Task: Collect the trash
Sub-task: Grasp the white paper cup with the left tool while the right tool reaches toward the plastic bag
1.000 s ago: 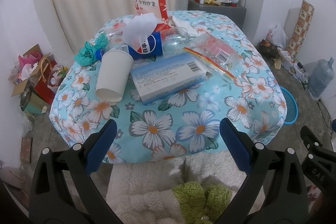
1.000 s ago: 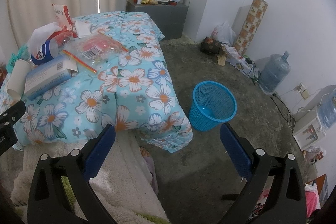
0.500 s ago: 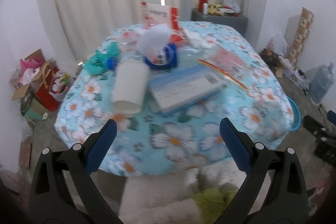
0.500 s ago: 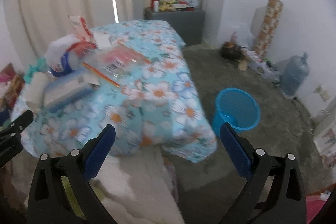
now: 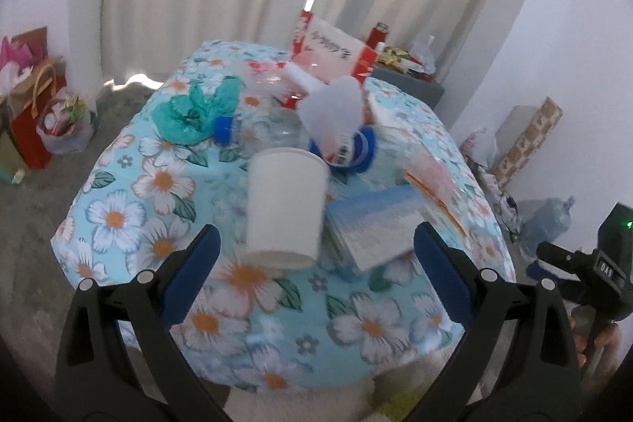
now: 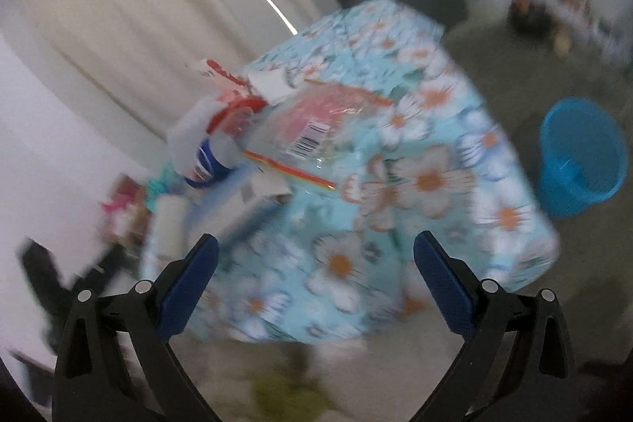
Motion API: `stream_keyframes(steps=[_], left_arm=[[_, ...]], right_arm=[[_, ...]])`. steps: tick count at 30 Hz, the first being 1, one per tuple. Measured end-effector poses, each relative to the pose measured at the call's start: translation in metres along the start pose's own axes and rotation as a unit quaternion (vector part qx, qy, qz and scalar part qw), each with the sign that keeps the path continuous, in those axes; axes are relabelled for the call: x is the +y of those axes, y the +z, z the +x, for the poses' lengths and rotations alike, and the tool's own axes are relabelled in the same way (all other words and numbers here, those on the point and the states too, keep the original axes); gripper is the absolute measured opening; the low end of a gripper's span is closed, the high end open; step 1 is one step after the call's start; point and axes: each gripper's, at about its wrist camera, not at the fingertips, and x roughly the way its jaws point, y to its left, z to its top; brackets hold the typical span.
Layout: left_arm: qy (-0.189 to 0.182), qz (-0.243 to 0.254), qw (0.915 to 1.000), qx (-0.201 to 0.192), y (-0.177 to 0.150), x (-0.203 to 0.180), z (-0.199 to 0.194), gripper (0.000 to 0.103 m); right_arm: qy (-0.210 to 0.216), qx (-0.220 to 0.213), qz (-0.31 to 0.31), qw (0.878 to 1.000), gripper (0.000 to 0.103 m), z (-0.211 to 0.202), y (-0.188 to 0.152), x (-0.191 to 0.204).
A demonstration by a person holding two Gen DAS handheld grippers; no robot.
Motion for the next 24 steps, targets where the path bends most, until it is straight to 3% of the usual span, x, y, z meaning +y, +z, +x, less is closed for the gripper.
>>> stream_keyframes(steps=[5,13,17,24], left_arm=[[-0.010,0.017,0.9998,0.005,0.012,-0.009,0.034,0.094],[-0.003,0.016,0.9977,0.066,0.021,0.000,0.084,0.091],[-0.003,0.010,0.9958,0.091,0.024,0.005,0.102,0.074],[-0.015,-0.015,0.9941,0.106,0.022,0.010,0.110,0.061]], right_arm=[[0.068,0.023,0.067,0.995,0.084,0.030,0.028,-0.021],[0.095,0.040,0.141,0.985,0.074,0.072,0.051,-0.048],[0.102,0.035,0.160,0.981,0.074,0.081,0.049,-0.053],[0.126,0.031,0.178,0.976,0.074,0.077,0.042,-0.064]])
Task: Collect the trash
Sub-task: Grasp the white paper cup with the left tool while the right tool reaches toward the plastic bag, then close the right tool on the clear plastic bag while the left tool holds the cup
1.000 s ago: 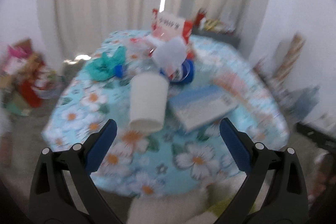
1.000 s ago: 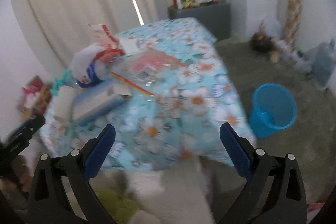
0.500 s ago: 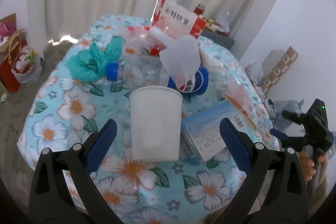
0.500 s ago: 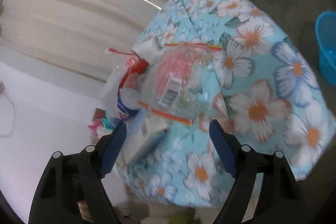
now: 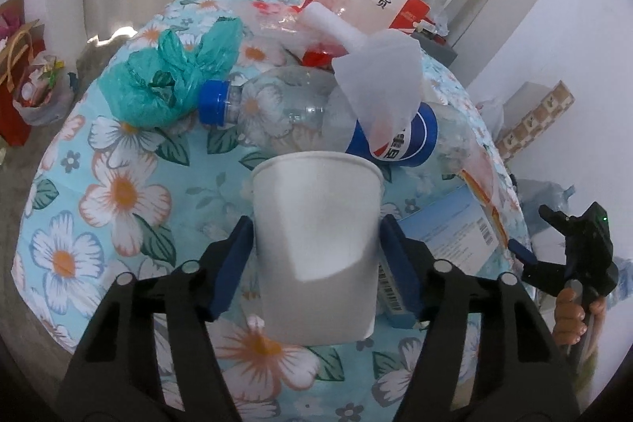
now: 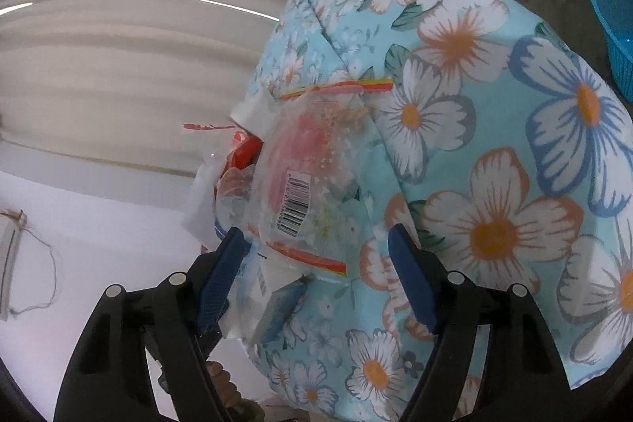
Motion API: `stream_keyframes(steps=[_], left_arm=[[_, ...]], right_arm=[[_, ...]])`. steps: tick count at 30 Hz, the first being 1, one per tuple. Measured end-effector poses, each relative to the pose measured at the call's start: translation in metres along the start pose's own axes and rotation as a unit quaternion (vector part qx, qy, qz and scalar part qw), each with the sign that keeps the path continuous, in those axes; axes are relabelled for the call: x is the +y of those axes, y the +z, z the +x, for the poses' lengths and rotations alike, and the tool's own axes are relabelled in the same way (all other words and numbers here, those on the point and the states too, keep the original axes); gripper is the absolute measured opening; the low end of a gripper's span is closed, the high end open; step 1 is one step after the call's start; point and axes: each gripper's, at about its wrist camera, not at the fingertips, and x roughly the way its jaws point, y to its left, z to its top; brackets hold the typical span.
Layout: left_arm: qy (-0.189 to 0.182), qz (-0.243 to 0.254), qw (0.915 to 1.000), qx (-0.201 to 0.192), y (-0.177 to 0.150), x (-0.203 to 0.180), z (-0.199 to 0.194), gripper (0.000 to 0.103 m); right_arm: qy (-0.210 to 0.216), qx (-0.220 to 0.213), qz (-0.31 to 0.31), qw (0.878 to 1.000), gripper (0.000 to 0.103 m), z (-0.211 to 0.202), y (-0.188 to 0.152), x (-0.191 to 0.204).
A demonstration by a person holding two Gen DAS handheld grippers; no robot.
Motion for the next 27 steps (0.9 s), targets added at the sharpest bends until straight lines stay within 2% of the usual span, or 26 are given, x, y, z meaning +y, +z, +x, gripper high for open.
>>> stream_keyframes(steps=[11,27], left_arm=[[0.023,0.015,0.9996,0.010,0.007,-0.008,0.008,0.060],[0.028,-0.014,0.9992,-0.023,0.001,0.006,-0.018,0.057]], right_arm=[[0.020,-0.004,0.003,1.000,0.074,-0.022,-0.011,-0.008],[0.022,-0.014,-0.002,1.000,0.074,-0.040,-0.018,-0.002]])
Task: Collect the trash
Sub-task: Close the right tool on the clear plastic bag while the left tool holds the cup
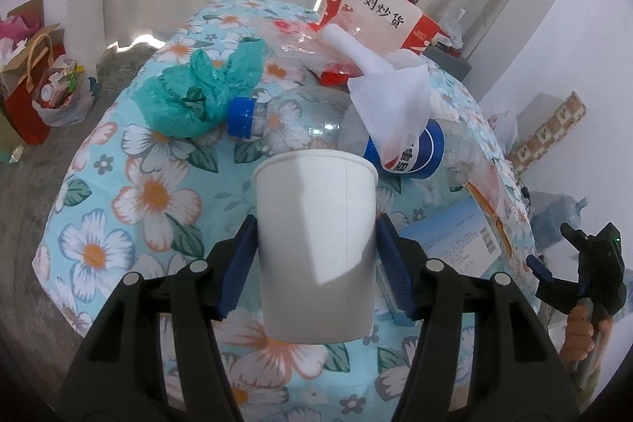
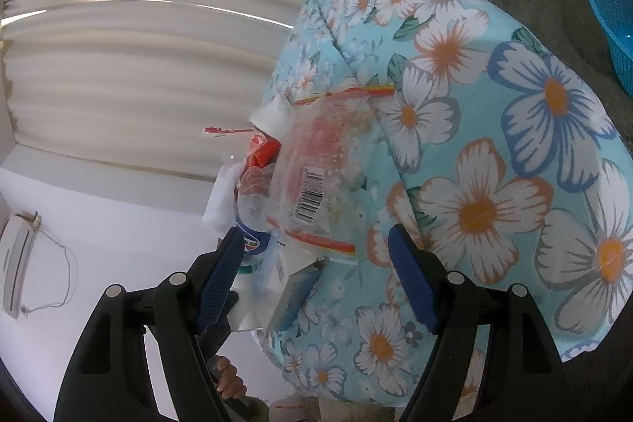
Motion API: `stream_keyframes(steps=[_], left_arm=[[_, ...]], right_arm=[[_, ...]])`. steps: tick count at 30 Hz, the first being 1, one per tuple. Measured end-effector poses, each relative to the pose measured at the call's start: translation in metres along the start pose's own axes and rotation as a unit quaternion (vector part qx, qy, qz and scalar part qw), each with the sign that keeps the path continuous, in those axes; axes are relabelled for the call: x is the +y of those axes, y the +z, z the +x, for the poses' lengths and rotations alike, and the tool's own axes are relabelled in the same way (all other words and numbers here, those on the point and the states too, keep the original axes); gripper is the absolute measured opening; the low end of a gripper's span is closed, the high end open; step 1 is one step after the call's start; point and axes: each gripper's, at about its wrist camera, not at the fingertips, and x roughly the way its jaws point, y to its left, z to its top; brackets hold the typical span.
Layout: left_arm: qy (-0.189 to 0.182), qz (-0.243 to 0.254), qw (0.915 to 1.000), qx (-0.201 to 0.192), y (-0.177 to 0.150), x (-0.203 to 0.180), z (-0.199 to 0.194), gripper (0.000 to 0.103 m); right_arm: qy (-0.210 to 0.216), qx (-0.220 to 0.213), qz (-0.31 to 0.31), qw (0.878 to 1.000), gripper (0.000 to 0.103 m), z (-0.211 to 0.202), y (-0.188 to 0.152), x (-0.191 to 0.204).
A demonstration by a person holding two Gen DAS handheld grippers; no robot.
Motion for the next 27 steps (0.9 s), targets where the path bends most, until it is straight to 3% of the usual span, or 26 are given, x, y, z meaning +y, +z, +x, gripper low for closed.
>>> stream_keyframes(steps=[14,27], left_arm=[[-0.016,0.000,0.9988,-0.047,-0.013,-0.001,-0.040,0.056],[-0.021,-0.001,0.9973,-0.070,-0.011,-0.002,-0.052,0.056]], right_arm=[[0.000,-0.007,-0.016,1.000,0.074,-0.002,-0.006,0.019],[0.000,-0.006,-0.019,1.000,0.074,0.004,-0.008,0.022]])
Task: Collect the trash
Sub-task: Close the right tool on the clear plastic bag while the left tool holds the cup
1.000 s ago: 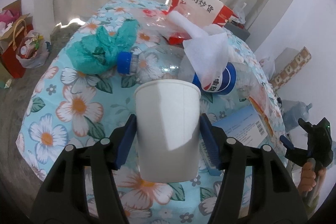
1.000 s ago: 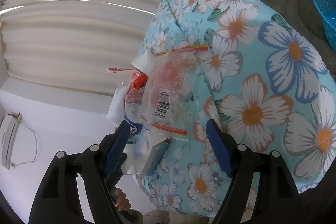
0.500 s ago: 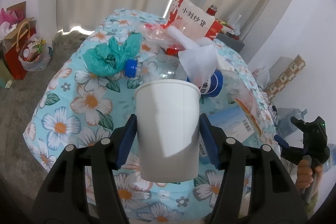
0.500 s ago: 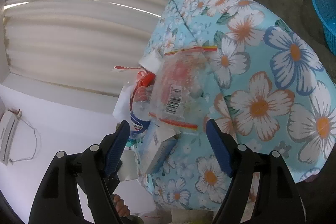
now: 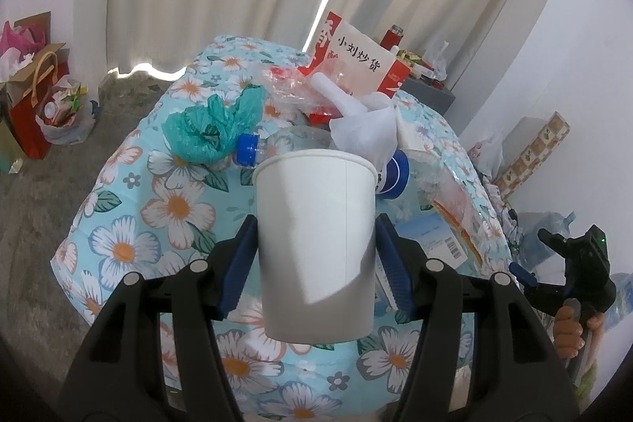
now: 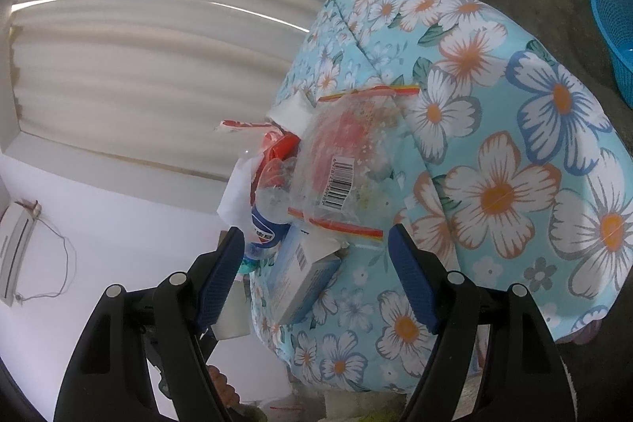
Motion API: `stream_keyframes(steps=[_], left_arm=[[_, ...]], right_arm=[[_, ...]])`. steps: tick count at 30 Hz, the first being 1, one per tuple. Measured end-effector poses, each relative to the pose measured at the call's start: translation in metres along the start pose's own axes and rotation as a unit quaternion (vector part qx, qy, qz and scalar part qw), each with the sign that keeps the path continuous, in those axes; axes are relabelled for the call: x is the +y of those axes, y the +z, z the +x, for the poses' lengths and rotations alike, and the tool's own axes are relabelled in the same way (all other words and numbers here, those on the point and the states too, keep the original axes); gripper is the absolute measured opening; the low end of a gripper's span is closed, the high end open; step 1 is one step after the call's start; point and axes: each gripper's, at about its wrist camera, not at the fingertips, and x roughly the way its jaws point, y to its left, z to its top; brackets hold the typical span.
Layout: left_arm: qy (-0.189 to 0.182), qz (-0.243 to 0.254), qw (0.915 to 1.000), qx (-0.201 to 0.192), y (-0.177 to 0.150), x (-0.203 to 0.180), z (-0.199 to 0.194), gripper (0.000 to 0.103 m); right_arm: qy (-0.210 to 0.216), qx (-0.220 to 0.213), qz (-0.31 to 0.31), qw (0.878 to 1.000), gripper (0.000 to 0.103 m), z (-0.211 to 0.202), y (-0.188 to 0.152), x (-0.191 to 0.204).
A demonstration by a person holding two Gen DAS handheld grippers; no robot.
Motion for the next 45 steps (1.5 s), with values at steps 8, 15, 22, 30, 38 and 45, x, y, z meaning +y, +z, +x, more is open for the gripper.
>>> stream_keyframes(steps=[8,15,22,30,38,45], left_arm=[[0.000,0.002,1.0000,-0.001,0.000,-0.001,0.001,0.056],[0.000,0.007,1.0000,-0.002,0.002,-0.004,0.002,0.056],[0.000,0.007,1.0000,-0.003,0.002,-0.005,0.002,0.056],[0.002,0.003,1.0000,-0.003,0.001,-0.004,0.002,0.056],[-0.002,0.002,1.0000,-0.003,0.001,-0.002,0.002,0.056],[-0.005,0.002,1.0000,0.001,-0.001,-0.002,0.004,0.057]], right_arm=[[0.001,0.000,0.002,1.000,0.074,0.000,0.000,-0.003],[0.003,-0.001,0.003,1.000,0.074,-0.003,0.000,-0.007],[0.005,-0.001,0.005,1.000,0.069,-0.005,0.000,-0.009],[0.009,-0.013,0.019,1.000,0.060,-0.012,0.008,-0.018],[0.019,0.005,0.033,0.999,0.057,0.007,0.022,-0.017],[0.004,0.039,0.053,0.998,0.057,0.043,0.027,-0.028]])
